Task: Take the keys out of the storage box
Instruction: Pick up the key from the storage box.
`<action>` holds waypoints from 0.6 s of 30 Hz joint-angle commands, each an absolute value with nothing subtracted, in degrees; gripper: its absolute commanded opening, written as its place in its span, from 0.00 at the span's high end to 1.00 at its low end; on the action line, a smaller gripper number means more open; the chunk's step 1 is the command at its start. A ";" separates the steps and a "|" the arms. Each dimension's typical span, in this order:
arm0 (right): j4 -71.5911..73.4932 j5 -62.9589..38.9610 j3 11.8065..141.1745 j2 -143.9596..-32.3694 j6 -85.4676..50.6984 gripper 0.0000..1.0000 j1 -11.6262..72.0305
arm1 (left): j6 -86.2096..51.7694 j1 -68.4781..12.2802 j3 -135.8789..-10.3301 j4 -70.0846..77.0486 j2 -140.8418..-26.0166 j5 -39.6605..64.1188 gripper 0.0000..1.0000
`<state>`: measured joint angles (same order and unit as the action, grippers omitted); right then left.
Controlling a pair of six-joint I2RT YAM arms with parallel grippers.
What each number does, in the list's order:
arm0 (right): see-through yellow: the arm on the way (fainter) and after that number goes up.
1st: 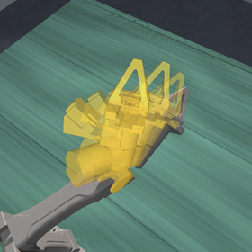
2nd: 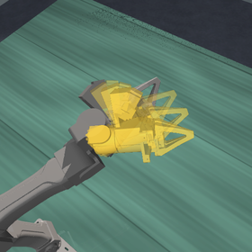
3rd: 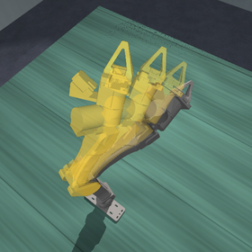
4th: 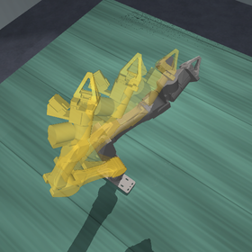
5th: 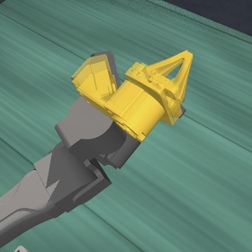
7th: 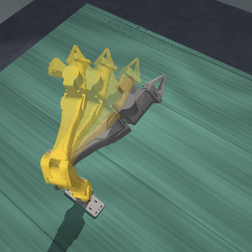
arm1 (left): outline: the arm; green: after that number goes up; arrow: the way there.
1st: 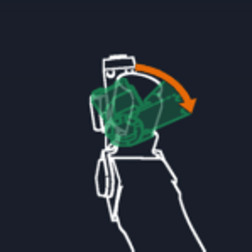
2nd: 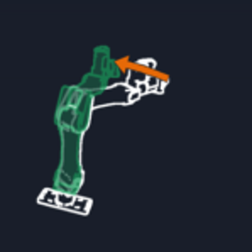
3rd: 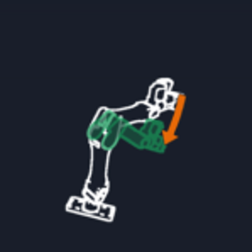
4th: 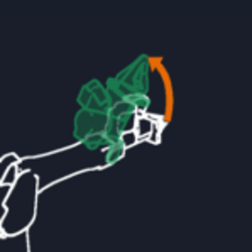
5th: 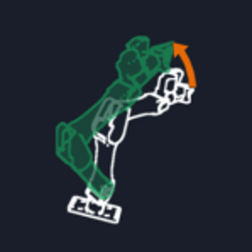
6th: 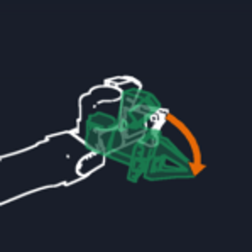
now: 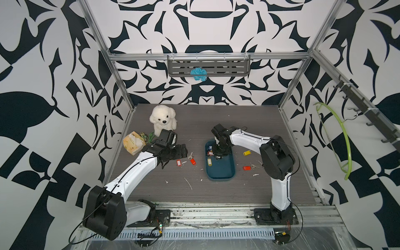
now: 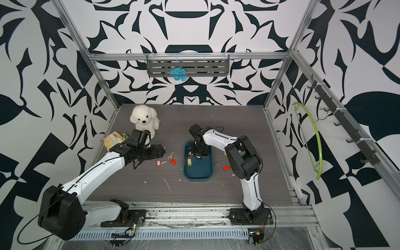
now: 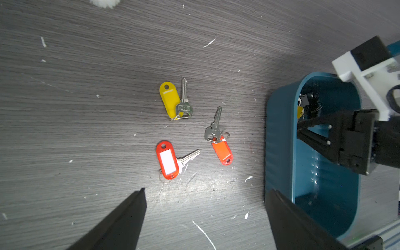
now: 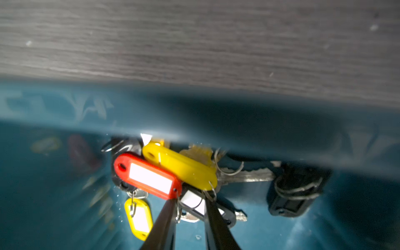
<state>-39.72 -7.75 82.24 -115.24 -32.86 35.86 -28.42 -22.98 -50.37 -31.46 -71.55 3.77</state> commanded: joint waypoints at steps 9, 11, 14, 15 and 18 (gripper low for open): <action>-41.53 -6.24 82.45 -112.82 -33.38 1.00 36.31 | -27.42 -22.88 -51.24 -31.08 -71.98 4.79 0.06; -41.73 -6.14 82.05 -111.72 -33.49 1.00 36.31 | -27.42 -22.92 -51.24 -31.03 -71.89 4.83 0.06; -42.07 -5.81 81.25 -109.54 -33.57 1.00 36.34 | -27.42 -22.90 -51.15 -31.06 -71.72 4.76 0.06; -42.25 -5.71 81.00 -108.90 -33.57 1.00 36.35 | -27.42 -22.88 -51.15 -31.02 -71.72 4.85 0.06; -42.54 -5.70 80.10 -106.51 -33.66 1.00 36.30 | -27.42 -22.85 -51.17 -31.03 -71.72 4.83 0.06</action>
<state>-40.91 -6.79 80.47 -111.00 -33.06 36.10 -28.42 -22.98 -50.37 -31.44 -71.70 4.14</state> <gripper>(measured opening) 0.043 0.942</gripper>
